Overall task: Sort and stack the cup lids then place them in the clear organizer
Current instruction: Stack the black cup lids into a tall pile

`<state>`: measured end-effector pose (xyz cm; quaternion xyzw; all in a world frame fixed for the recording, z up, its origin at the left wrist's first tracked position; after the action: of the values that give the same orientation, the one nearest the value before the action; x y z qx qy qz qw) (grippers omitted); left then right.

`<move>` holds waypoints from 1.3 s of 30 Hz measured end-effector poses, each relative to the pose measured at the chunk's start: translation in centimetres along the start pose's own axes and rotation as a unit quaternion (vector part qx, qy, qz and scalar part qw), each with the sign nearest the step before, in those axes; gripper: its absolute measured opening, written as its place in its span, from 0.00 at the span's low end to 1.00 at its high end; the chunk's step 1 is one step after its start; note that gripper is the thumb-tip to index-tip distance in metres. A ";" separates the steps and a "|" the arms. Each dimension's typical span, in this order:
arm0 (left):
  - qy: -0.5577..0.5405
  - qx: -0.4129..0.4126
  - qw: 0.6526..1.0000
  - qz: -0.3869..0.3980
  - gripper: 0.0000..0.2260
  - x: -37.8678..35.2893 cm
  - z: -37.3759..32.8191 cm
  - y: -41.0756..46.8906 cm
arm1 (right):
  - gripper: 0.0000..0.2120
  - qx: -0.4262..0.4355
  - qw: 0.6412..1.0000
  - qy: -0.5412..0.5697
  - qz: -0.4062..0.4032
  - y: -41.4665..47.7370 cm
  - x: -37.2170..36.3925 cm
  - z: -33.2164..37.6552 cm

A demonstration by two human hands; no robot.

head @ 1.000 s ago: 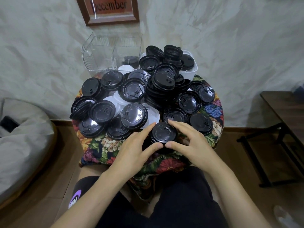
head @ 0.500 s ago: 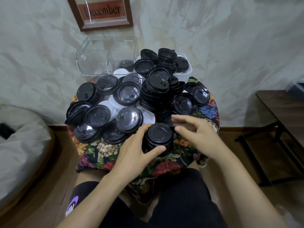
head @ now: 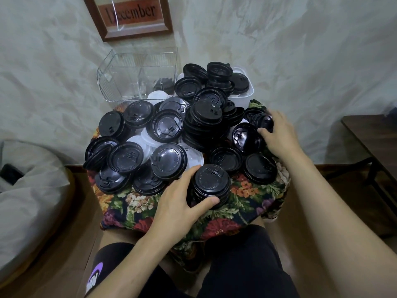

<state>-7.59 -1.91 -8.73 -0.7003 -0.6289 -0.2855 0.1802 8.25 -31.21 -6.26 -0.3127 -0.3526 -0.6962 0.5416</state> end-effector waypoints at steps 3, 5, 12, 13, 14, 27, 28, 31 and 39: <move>0.003 0.000 1.000 -0.003 0.29 0.0 0.1 0.0 | 0.31 -0.025 0.999 0.029 0.003 0.2 0.2 -0.3; 0.002 -0.002 1.000 -0.006 0.29 0.1 0.1 0.0 | 0.31 -0.048 0.996 0.071 0.000 0.2 0.2 -0.9; -0.001 0.004 1.000 -0.002 0.31 -0.1 0.3 0.0 | 0.25 -0.077 0.973 0.214 -0.031 0.5 0.4 -4.0; -0.002 0.005 1.000 -0.001 0.32 -0.1 0.3 0.0 | 0.24 -0.085 0.967 0.237 -0.039 0.4 0.5 -4.2; -0.002 0.006 1.000 0.000 0.32 -0.1 0.3 0.0 | 0.22 -0.095 0.961 0.258 -0.044 0.3 0.6 -4.5; -0.001 0.009 1.000 0.002 0.32 -0.2 0.6 -0.1 | 0.14 -0.117 0.961 0.251 -0.006 -2.2 0.5 -6.1; -0.001 0.009 1.000 0.002 0.32 -0.1 0.5 -0.1 | 0.14 -0.103 0.966 0.236 0.006 -2.3 0.4 -5.8; -0.003 0.009 1.000 0.002 0.31 -0.1 0.6 -0.1 | 0.25 -0.063 0.976 0.197 0.067 -2.5 0.2 -4.7; -0.007 0.009 1.000 0.002 0.31 -0.2 0.6 -0.1 | 0.41 -0.047 0.985 0.121 0.113 -2.7 0.3 -3.7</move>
<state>-7.61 -1.71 -9.34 -0.7023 -0.6310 -0.2746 0.1822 5.32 -34.02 -8.46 -0.2889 -0.2143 -0.6790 0.6400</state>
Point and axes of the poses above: each hand's wrist, its own y-axis towards the middle knuckle, its own x-axis out of the back of the hand, z = x × y, the point moved 8 cm from there along y, towards the middle knuckle, and after that the axes turned 2 degrees about x, right-handed, at the moved point
